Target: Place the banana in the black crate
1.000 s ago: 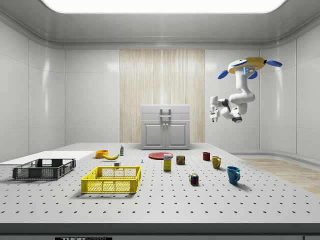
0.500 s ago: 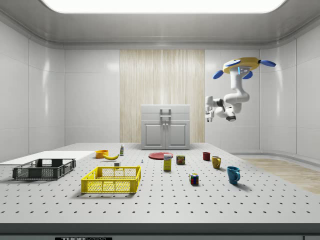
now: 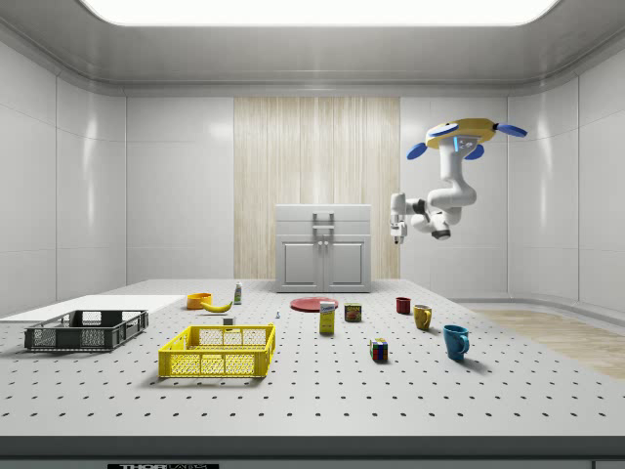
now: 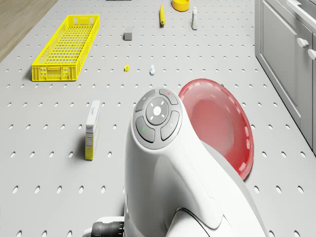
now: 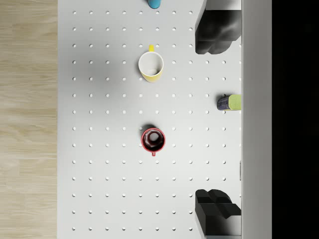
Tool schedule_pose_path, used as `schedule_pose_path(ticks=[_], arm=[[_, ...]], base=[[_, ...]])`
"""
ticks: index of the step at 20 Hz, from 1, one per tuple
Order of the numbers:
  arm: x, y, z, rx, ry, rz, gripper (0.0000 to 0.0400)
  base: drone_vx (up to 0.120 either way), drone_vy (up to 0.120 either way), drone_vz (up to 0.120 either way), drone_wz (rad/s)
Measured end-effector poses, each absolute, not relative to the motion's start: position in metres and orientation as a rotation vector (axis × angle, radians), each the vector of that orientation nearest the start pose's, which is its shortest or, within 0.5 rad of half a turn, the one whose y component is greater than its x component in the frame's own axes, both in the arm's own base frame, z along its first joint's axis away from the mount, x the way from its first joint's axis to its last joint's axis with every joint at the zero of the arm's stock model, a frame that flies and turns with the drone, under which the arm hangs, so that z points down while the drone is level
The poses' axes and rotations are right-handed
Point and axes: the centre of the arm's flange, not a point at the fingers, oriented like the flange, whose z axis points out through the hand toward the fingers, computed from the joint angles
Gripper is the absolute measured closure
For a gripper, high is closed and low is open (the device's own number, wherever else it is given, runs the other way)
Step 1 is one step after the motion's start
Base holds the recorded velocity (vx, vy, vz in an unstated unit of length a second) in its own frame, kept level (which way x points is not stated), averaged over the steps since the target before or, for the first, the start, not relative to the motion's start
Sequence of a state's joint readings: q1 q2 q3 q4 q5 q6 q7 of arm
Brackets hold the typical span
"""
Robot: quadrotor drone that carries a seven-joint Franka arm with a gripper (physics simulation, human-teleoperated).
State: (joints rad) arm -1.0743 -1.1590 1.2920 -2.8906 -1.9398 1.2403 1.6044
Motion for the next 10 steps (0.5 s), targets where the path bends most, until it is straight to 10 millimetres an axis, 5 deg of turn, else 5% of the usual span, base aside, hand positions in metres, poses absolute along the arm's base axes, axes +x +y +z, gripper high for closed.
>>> schedule_pose_path(ticks=[10], arm=[[0.3068,-0.0002,0.4907,0.001,-0.002,0.784,0.0000]], base=[[0.120,0.000,-0.120,0.000]])
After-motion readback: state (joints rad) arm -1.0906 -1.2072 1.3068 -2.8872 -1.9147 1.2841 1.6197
